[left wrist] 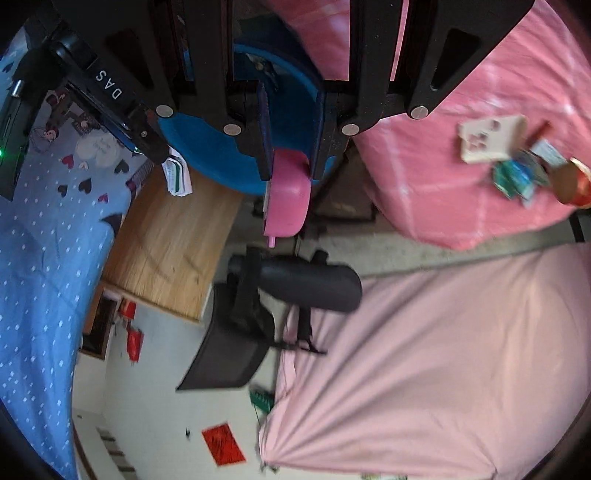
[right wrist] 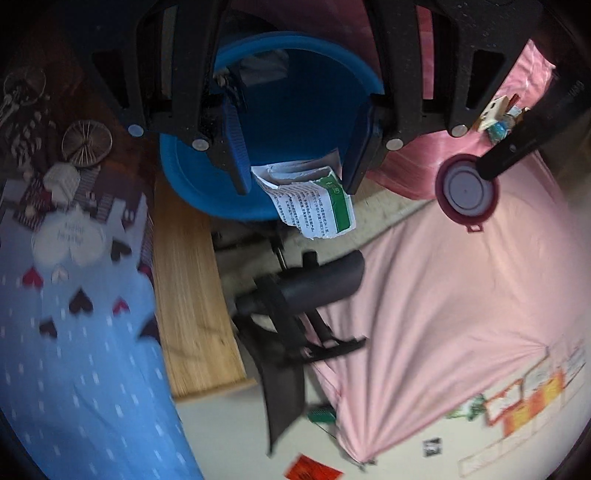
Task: Collect trash
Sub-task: 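Carry the lid and packet over the blue basin and open both tools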
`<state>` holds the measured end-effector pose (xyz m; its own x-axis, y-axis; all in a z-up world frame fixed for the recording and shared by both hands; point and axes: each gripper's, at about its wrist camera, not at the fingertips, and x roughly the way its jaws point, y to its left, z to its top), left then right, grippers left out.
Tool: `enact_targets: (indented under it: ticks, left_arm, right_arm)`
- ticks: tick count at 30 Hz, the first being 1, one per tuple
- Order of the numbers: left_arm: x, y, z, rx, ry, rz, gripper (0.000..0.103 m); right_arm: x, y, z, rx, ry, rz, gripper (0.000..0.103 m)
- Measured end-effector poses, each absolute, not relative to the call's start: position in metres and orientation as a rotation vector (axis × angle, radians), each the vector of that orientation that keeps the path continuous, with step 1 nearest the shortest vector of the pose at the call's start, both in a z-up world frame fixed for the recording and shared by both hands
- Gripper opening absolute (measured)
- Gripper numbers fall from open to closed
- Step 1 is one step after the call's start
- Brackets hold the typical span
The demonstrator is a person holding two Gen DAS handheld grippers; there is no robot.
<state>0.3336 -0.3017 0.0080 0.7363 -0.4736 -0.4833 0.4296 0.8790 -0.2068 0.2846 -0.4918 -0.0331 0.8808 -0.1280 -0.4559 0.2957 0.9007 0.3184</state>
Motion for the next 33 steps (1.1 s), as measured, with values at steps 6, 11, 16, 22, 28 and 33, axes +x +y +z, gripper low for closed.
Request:
enact_targets:
  ticks: [6,11,16,22,28,33]
  left_arm:
    - [0.353,-0.319,-0.018,-0.079,0.665,-0.538,0.014]
    - [0.356,-0.318,-0.025,-0.089,0.691,-0.551,0.014]
    - [0.350,-0.305,-0.019,-0.112,0.670,-0.517,0.015]
    - [0.342,-0.281,-0.001,-0.134,0.619,-0.469,0.015]
    - [0.327,-0.249,0.018,-0.121,0.541,-0.401,0.020]
    - [0.312,-0.208,0.032,-0.154,0.472,-0.316,0.038]
  right_arm:
    - [0.295,-0.508,-0.048,0.442,0.532,-0.232,0.064]
    - [0.292,-0.510,-0.047,0.447,0.540,-0.229,0.064]
    - [0.292,-0.511,-0.044,0.435,0.514,-0.219,0.064]
    - [0.282,-0.497,-0.027,0.391,0.424,-0.195,0.066]
    - [0.275,-0.475,-0.008,0.341,0.323,-0.144,0.076]
    - [0.272,-0.450,0.005,0.297,0.258,-0.078,0.083]
